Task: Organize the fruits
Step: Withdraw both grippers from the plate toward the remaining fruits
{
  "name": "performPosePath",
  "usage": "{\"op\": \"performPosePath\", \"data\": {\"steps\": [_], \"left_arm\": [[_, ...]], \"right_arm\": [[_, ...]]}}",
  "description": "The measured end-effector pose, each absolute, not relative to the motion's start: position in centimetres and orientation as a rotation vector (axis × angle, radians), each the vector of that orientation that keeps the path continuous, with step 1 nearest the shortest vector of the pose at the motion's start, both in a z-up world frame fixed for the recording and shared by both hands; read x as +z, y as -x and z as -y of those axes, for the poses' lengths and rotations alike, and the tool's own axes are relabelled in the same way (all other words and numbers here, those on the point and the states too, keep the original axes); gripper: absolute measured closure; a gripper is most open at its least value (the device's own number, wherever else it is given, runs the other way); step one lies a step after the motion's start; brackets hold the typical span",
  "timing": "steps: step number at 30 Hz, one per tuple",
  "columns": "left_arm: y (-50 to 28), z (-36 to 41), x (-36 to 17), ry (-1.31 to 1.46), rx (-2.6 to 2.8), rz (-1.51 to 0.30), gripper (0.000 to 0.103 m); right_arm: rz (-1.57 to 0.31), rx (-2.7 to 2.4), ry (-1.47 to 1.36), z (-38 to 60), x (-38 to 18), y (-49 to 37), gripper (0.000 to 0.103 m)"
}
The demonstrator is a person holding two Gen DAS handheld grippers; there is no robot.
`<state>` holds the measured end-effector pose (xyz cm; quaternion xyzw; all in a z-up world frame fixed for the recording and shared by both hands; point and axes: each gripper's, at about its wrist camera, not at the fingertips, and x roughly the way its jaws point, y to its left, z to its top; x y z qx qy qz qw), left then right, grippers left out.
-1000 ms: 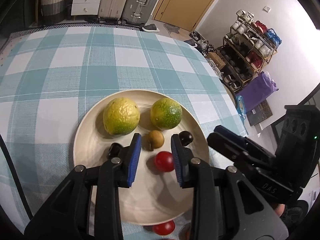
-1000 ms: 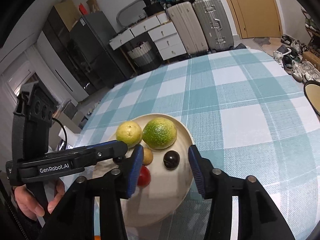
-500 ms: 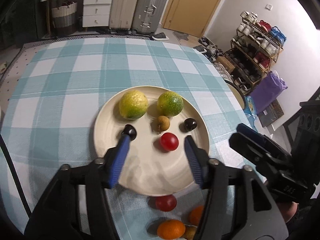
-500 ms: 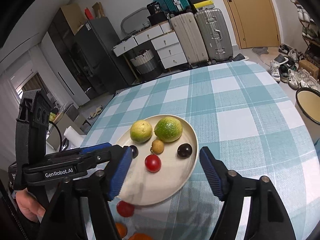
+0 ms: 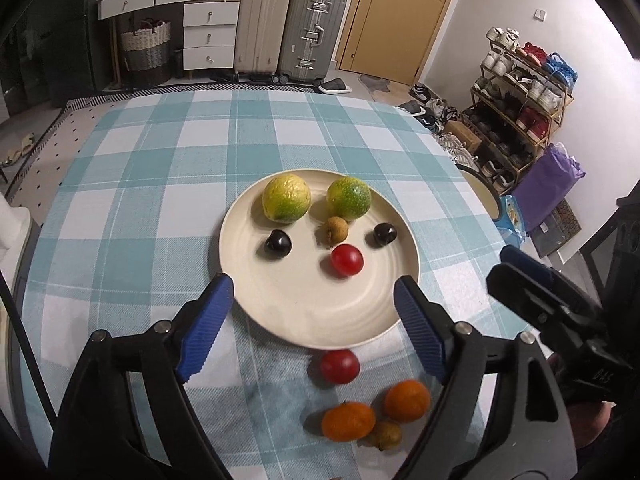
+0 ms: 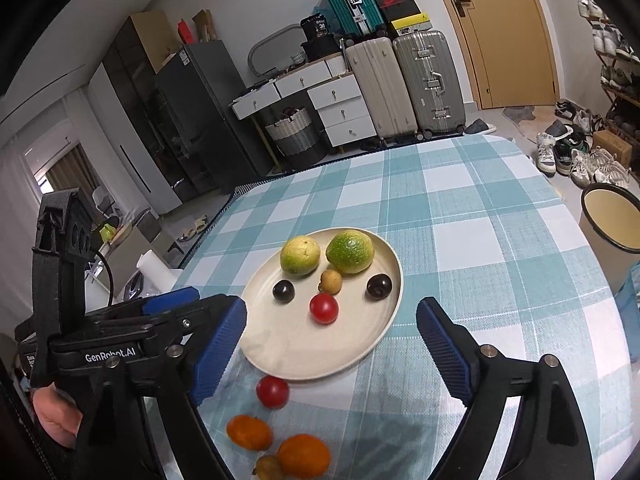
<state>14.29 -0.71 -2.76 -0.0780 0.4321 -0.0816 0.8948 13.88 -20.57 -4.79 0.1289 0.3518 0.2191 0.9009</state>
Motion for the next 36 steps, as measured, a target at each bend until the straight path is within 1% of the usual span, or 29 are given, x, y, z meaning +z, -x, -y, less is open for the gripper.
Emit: {"op": "performPosePath", "data": {"steps": [9, 17, 18, 20, 21, 22, 36], "left_arm": [[-11.9, 0.2, -2.5, 0.166, -0.159, -0.884, 0.02], [-9.5, -0.2, -2.9, 0.169, -0.157, -0.883, 0.014], [-9.3, -0.3, -3.1, 0.17, -0.157, -0.884, 0.013], [-8.6, -0.4, -3.4, 0.171, -0.153, -0.886, 0.007], [-8.4, -0.5, -3.5, 0.172, -0.148, -0.885, 0.003], [-7.9, -0.7, -3.6, 0.174, -0.138, -0.879, 0.001], [-5.2, -2.1, -6.6, 0.194, -0.091, -0.921, 0.001]], "right_arm": [[-0.704, 0.46, -0.243, 20.3, -4.0, -11.5, 0.01], [-0.698, 0.467, -0.222, 20.0, -4.0, -9.5, 0.008], [-0.699, 0.468, -0.22, 20.0, -4.1, -9.2, 0.007], [-0.703, 0.469, -0.217, 19.9, -4.3, -8.6, 0.007], [-0.708, 0.47, -0.216, 19.8, -4.5, -8.4, 0.007], [-0.711, 0.471, -0.215, 19.8, -4.6, -8.1, 0.007], [-0.774, 0.515, -0.161, 18.4, -7.8, -4.0, 0.007]]}}
